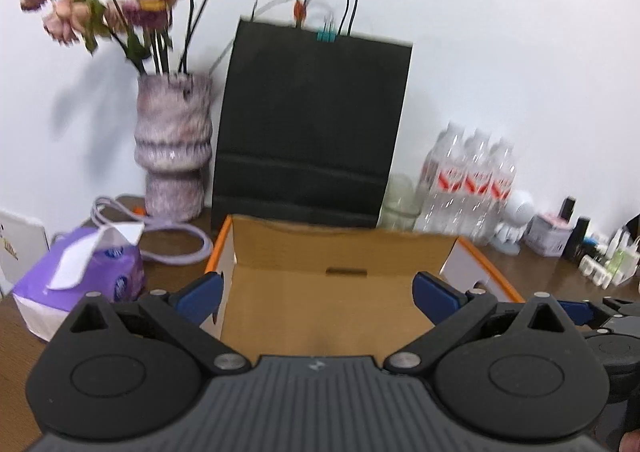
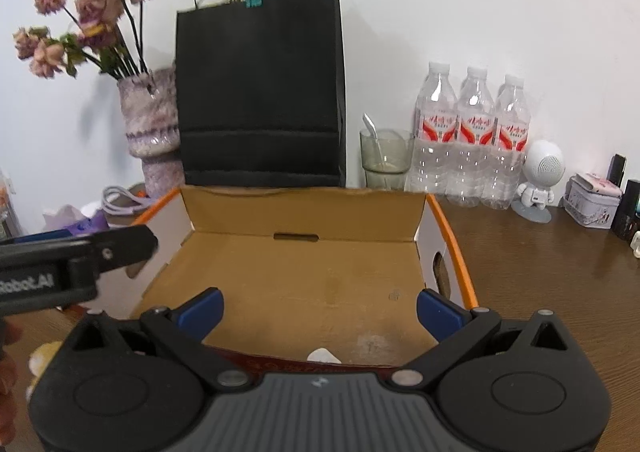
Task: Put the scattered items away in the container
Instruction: 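Move both tools back from the box toward the scattered items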
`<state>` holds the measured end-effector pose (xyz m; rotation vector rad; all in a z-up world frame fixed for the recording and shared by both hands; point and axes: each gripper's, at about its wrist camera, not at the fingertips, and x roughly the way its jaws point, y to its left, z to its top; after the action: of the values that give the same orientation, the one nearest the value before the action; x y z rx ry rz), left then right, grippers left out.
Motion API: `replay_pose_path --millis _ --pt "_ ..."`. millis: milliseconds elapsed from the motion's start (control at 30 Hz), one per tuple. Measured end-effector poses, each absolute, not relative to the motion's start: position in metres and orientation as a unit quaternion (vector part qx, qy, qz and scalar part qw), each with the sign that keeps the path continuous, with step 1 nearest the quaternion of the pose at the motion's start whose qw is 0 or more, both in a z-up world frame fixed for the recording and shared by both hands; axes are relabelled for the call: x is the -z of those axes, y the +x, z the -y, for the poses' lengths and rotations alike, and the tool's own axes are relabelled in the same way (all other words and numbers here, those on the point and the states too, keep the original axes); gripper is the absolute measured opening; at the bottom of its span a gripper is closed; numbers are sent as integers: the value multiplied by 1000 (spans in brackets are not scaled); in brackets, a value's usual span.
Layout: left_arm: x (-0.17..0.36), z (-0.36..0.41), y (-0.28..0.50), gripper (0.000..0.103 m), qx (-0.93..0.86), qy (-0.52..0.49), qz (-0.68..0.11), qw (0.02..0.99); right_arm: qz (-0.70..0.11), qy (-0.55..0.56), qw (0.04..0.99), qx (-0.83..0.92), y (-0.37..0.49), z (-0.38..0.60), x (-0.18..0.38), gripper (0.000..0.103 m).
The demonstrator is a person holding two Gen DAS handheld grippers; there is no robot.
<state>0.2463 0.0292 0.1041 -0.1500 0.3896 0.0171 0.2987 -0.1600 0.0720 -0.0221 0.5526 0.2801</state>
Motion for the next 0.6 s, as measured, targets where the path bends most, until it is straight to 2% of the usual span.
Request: replay_pose_path --millis 300,600 --pt "-119 -25 195 103 11 -60 -161 985 -250 -16 957 -149 252 184 -89 103" --pt "-95 -20 152 103 17 -20 -186 982 -281 -41 949 -136 206 213 -65 103"
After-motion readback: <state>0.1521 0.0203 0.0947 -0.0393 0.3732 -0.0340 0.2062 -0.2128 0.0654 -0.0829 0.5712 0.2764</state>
